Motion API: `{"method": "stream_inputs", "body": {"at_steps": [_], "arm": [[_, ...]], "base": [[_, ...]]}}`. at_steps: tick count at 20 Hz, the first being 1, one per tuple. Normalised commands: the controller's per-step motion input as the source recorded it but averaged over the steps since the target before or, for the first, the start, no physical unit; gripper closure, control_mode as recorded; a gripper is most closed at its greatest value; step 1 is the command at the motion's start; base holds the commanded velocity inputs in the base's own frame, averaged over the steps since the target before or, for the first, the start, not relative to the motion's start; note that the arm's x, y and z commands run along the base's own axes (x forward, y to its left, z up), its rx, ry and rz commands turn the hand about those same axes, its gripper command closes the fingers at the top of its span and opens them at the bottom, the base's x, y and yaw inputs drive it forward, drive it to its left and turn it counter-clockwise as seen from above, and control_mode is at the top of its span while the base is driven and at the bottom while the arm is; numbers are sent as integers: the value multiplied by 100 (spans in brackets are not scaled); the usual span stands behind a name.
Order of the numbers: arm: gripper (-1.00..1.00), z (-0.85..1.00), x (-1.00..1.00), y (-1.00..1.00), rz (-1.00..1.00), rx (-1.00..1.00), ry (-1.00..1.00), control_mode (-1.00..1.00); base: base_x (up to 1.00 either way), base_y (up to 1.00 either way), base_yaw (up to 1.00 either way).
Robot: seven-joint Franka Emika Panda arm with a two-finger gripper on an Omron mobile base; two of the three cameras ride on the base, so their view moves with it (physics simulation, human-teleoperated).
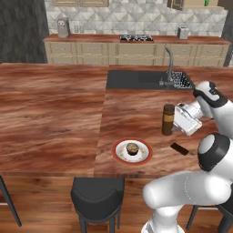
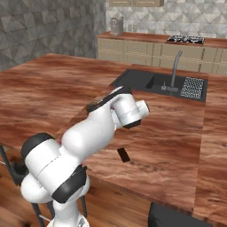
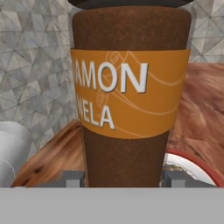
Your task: Take the cinnamon bottle from the cabinet and place it on the dining table, next to the plate with the cupcake. Then take the chocolate from the dining counter and place it on the cupcake plate.
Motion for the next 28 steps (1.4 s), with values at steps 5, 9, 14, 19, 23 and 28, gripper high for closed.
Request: {"method": "stream_inputs", "body": {"at_steps": [5,9,14,19,23,28], "arm": [[100,-45,43,-4,0,-3,-13,-100],[100,-42,46,-5,0,-1,-9,-100],[100,-39,44,-7,0,3,-3,-100],[100,-41,43,-9,1,10,0,-100],[100,-41,40,-11,2,3,0,-100],[100,-34,34,-4,3,0,0,-100]], "base": [[0,0,0],[0,0,0],[0,0,0],[0,0,0],[0,0,0],[0,0,0]]}}
